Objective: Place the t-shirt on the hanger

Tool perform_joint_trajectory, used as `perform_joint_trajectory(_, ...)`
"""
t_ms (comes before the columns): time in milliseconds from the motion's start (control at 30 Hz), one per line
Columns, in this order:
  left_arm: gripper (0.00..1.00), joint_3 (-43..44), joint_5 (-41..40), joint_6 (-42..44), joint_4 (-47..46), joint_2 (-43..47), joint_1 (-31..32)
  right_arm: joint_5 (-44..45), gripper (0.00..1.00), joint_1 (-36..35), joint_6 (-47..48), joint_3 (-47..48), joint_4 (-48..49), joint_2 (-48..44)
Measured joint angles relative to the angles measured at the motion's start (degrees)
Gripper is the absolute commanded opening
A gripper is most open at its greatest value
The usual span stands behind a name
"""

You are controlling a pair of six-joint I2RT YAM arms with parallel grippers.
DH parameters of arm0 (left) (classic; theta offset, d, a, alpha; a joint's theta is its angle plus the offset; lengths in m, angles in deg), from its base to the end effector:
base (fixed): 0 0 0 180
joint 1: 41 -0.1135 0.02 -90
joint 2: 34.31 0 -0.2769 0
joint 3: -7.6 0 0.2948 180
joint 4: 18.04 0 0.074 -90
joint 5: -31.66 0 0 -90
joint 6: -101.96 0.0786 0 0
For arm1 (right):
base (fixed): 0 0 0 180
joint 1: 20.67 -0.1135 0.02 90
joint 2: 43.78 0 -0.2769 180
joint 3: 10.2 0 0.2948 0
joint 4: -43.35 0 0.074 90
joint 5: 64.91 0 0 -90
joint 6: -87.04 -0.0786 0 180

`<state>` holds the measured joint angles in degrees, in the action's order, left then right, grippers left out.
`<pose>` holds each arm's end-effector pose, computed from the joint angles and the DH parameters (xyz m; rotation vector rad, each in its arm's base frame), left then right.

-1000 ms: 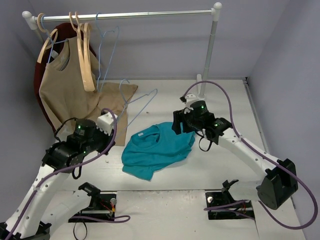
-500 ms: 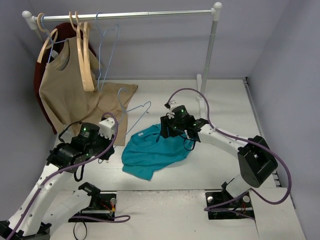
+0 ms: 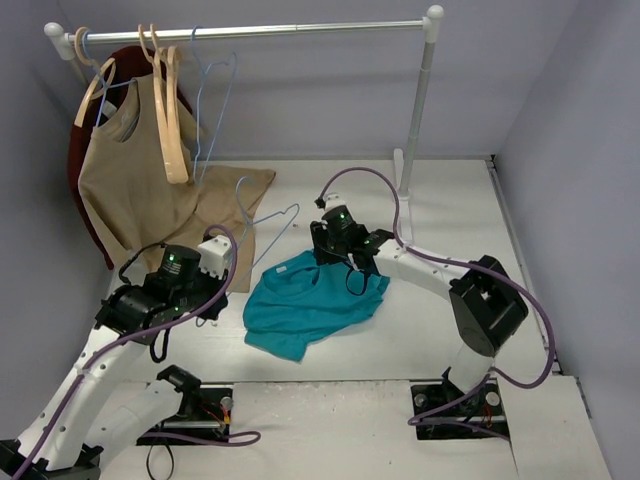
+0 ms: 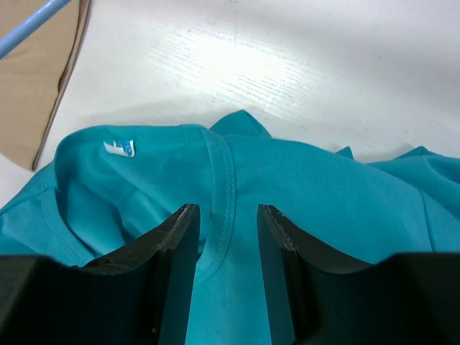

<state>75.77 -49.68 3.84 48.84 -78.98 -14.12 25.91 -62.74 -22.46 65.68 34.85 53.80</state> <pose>0.1763 -0.1026 0.3215 0.4617 2.3216 -0.4774 0.3439 0.3089 0.2022 -0.4143 2.1215 0.6229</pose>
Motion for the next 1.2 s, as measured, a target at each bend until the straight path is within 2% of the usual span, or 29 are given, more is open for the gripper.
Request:
perform_joint_trajectory(367,0.0,0.0,0.1,0.7,0.0,0.3,0.0,2.6,0.34,-1.5,0.0,3.5,-1.1,4.8)
perform_joint_trajectory(467,0.0,0.0,0.4,1.1,0.0,0.3,0.0,3.4,0.3,-1.5,0.0,3.6,-1.1,5.3)
perform_joint_trajectory(600,0.0,0.0,1.4,1.9,0.0,0.3,0.0,4.9,0.18,-1.5,0.2,3.6,-1.3,6.1)
perform_joint_trajectory(700,0.0,-0.3,2.5,2.2,-0.1,0.5,0.0,6.1,0.02,-1.5,1.0,3.7,-1.6,6.6)
perform_joint_trajectory(733,0.0,-0.5,2.9,2.2,-0.2,0.7,0.0,6.4,0.0,-1.5,1.4,3.7,-1.8,6.6)
perform_joint_trajectory(967,0.0,-1.4,6.0,3.6,-0.7,1.9,0.0,7.8,0.0,-0.5,3.6,4.3,-2.2,6.8)
perform_joint_trajectory(1200,0.0,-4.3,10.6,5.1,-1.6,3.1,0.2,7.4,0.0,4.1,6.8,2.9,-2.2,3.3)
